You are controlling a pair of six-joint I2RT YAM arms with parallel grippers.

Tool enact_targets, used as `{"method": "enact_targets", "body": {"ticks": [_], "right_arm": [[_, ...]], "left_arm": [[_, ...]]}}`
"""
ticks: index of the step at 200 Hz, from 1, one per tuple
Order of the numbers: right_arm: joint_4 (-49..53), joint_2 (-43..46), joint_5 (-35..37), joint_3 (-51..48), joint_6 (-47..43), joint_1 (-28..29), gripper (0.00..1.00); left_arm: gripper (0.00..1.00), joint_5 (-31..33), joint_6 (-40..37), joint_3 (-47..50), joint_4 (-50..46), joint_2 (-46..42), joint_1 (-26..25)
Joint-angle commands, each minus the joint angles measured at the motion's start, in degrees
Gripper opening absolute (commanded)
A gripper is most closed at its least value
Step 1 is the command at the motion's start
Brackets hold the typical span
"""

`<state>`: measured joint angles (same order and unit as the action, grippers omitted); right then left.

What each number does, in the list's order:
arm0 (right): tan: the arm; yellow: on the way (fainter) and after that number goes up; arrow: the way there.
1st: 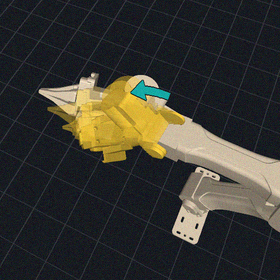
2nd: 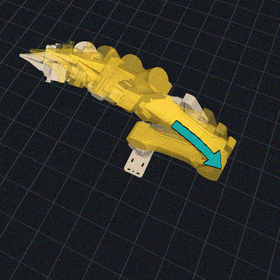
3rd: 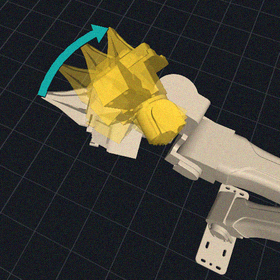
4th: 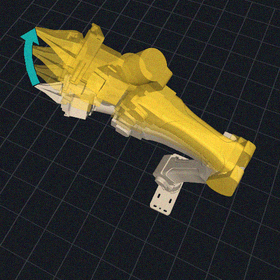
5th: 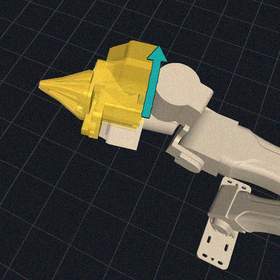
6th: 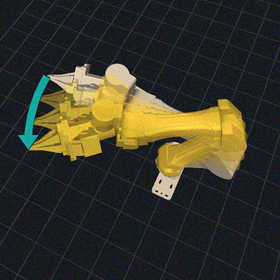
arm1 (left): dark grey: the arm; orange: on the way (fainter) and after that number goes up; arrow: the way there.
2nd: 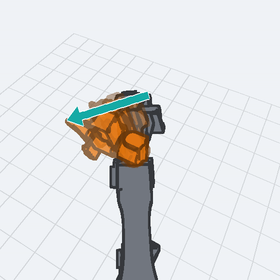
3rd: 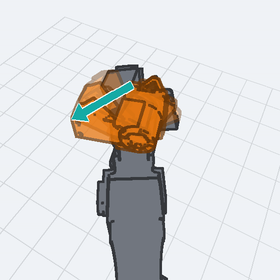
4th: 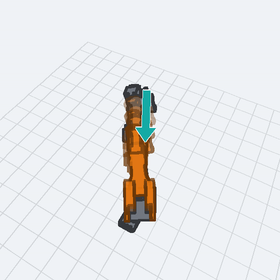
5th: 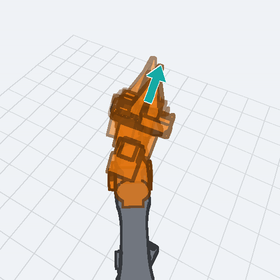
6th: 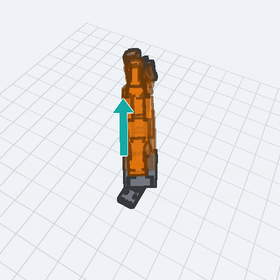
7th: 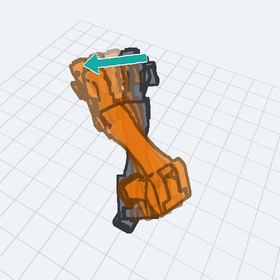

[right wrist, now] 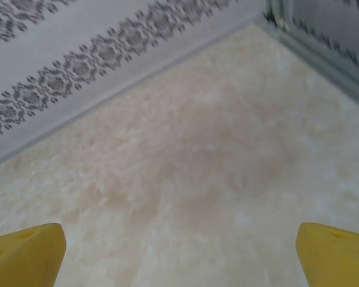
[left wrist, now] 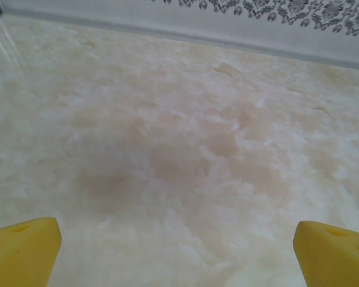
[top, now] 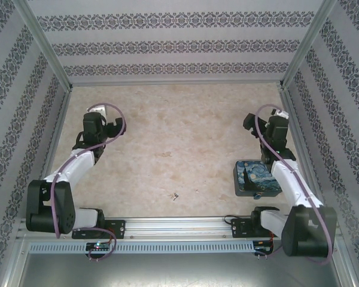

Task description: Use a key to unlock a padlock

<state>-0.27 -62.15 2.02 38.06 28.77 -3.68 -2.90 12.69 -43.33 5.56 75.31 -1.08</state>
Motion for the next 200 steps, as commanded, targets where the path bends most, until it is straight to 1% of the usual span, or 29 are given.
{"method": "enact_targets", "body": {"ticks": [1, 17, 25, 32, 45, 65, 76, 96, 113, 126, 137, 152, 173, 182, 200], "right_arm": [[20.69, 4.16, 0.62, 2.83, 9.15, -1.48, 0.98], [30.31, 5.47, 3.16, 4.66, 10.51, -4.06, 0.98], [32.61, 5.79, 3.31, 4.82, 10.27, -5.75, 0.98], [35.03, 6.32, 3.2, 4.78, 10.1, -8.33, 0.98], [37.25, 7.24, 2.22, 4.2, 9.67, -12.75, 0.98], [39.25, 8.95, -1.64, 2.53, 9.24, -20.82, 0.98], [40.18, 9.15, -3.07, 1.82, 8.9, -23.79, 0.98], [41.46, 9.01, -3.77, 0.68, 8.4, -25.73, 0.98], [41.64, 9.05, -5.08, -0.32, 7.73, -25.76, 0.98], [40.91, 9.0, -7.69, -1.25, 7.79, -25.72, 0.98], [40.37, 8.82, -10.03, -1.99, 8.09, -25.19, 0.98], [40.28, 9.02, -11.31, -2.79, 8.35, -23.33, 0.97], [39.38, 10.91, -12.88, -4.82, 11.52, -18.13, 0.96], [38.61, 12.1, -12.96, -5.82, 14.01, -14.86, 0.95], [36.09, 14.29, -12.55, -7.96, 20.71, -6.29, 0.94]], "left_arm": [[1.0, -3.52, 8.72, -4.82, -14.72, -0.96, -2.5], [1.0, -7.13, 12.23, -6.5, -16.89, -0.6, -5.06], [1.0, -7.34, 13.83, -6.83, -16.98, -0.73, -7.04], [1.0, -7.42, 14.64, -7.02, -16.86, -0.95, -9.09], [1.0, -6.19, 15.43, -7.83, -17.0, -0.97, -13.38], [1.0, -5.16, 17.17, -9.47, -17.27, -0.02, -19.22], [1.0, -4.81, 18.6, -10.48, -17.53, 1.02, -21.81], [1.0, -3.82, 19.82, -13.24, -18.68, 3.27, -26.0], [1.0, -3.49, 19.91, -15.55, -19.56, 5.31, -28.78], [1.0, -2.89, 20.09, -17.09, -20.63, 6.67, -30.18], [1.0, -2.49, 20.31, -18.0, -21.16, 7.44, -30.85], [1.0, -2.29, 20.91, -18.71, -21.8, 8.13, -31.26], [1.0, -2.38, 22.06, -18.48, -22.22, 8.1, -31.39], [1.0, -2.51, 22.49, -18.29, -22.34, 7.89, -31.35], [1.0, -2.64, 23.32, -17.93, -22.52, 7.66, -31.43]]}}
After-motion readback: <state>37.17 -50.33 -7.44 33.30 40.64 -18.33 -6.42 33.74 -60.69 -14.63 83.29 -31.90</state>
